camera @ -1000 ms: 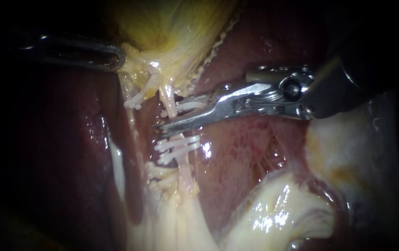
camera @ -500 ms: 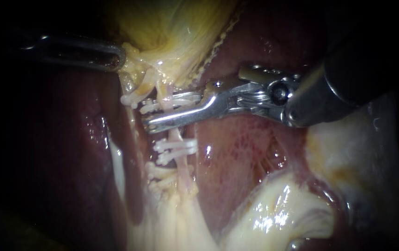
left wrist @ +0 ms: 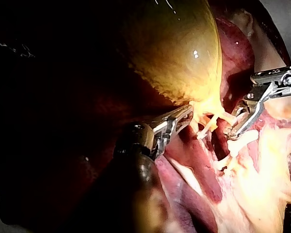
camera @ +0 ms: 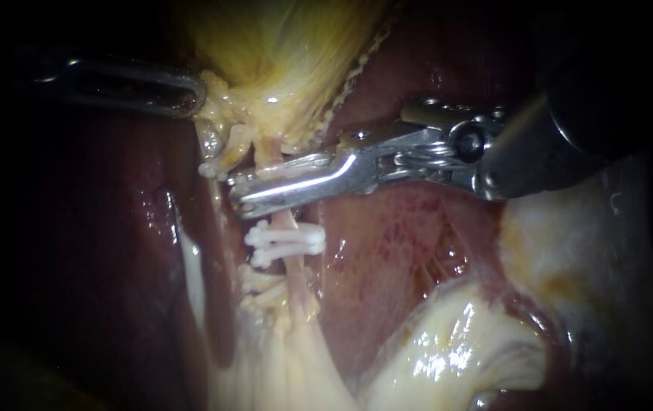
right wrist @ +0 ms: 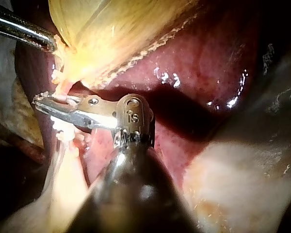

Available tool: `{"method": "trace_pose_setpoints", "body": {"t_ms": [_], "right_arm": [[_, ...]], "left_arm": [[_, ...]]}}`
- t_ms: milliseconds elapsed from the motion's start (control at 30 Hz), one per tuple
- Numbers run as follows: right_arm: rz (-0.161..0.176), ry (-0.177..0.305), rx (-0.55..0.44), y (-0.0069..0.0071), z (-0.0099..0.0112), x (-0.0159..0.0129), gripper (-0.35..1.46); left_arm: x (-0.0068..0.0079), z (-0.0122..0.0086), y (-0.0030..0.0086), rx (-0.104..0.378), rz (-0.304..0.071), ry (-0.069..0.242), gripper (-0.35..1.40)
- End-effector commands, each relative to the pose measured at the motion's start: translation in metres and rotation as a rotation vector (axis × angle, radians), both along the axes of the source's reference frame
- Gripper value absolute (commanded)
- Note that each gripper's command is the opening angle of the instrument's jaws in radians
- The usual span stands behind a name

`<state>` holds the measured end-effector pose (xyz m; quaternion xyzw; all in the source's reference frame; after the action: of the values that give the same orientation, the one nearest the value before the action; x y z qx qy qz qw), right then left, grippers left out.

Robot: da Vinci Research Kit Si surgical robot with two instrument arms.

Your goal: Clipping third clip right tube

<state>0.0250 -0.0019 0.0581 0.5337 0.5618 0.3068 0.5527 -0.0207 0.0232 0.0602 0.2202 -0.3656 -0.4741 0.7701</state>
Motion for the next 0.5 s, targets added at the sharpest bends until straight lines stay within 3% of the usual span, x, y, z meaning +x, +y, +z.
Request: {"method": "trace_pose_setpoints", "body": {"t_ms": [33, 500], "right_arm": [[0.006, -0.001, 0.001, 0.0001, 0.0001, 0.0002, -0.35], [0.005, -0.008, -0.006, 0.0003, 0.0019, -0.0008, -0.35]], "left_arm": [[0.0, 0.0, 0.0, 0.0, 0.0, 0.0, -0.35], [0.0, 0.0, 0.0, 0.0, 0.0, 0.0, -0.35]]}}
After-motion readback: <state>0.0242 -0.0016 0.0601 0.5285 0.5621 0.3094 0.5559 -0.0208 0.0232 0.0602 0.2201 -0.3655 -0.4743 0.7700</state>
